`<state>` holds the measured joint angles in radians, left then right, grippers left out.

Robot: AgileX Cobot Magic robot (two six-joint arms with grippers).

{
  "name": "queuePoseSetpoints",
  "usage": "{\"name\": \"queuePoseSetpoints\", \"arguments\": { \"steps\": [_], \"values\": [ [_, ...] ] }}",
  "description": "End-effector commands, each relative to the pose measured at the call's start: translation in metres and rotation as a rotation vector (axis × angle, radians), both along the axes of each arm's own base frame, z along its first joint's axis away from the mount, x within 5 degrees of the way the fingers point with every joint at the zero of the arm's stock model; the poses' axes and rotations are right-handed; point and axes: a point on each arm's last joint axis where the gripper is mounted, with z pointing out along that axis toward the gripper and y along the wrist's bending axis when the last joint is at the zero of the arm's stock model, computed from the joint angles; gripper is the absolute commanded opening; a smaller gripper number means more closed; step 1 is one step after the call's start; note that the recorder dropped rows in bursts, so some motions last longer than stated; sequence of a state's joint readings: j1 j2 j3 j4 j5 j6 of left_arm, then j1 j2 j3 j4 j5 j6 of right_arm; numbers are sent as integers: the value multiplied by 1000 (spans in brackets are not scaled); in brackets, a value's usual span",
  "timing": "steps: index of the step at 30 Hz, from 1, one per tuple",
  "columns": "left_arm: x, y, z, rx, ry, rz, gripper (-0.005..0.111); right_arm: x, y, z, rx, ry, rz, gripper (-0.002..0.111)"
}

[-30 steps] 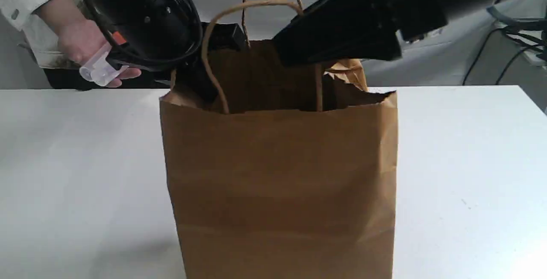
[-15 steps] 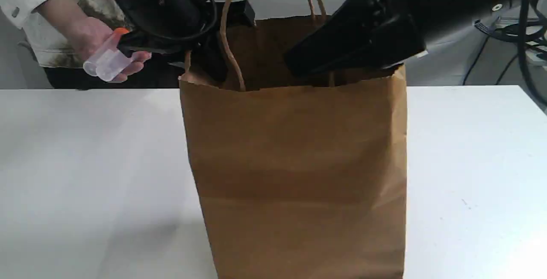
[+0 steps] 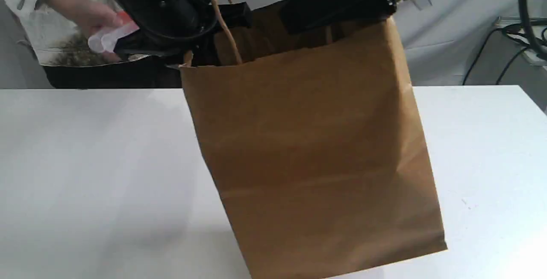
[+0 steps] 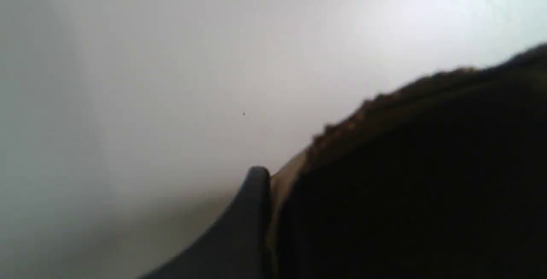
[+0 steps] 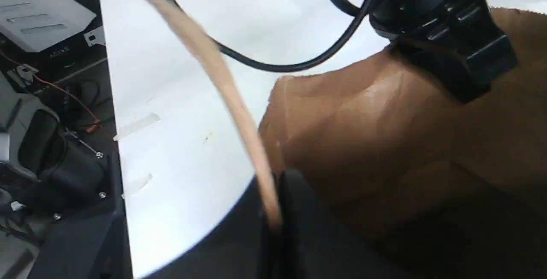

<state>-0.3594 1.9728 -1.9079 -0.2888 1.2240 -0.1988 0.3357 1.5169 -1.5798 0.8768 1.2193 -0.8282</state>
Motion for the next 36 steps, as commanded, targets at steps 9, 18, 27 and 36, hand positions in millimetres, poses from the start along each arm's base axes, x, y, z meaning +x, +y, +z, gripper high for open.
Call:
{"name": "queuePoseSetpoints", "arguments": {
  "steps": [9, 18, 27, 36],
  "values": [
    [-27, 11, -48, -23, 224, 14, 0, 48, 24, -13, -7, 92, -43, 0],
    [-27, 11, -47, -26, 224, 19, 0, 85, 31, -22, -1, 108, -82, 0],
    [-27, 10, -48, -36, 230, 20, 0, 112, -12, -25, 92, 172, -206, 0],
    [-27, 11, -48, -34, 229, 19, 0, 115, -18, -22, 148, 168, -200, 0]
  ]
}}
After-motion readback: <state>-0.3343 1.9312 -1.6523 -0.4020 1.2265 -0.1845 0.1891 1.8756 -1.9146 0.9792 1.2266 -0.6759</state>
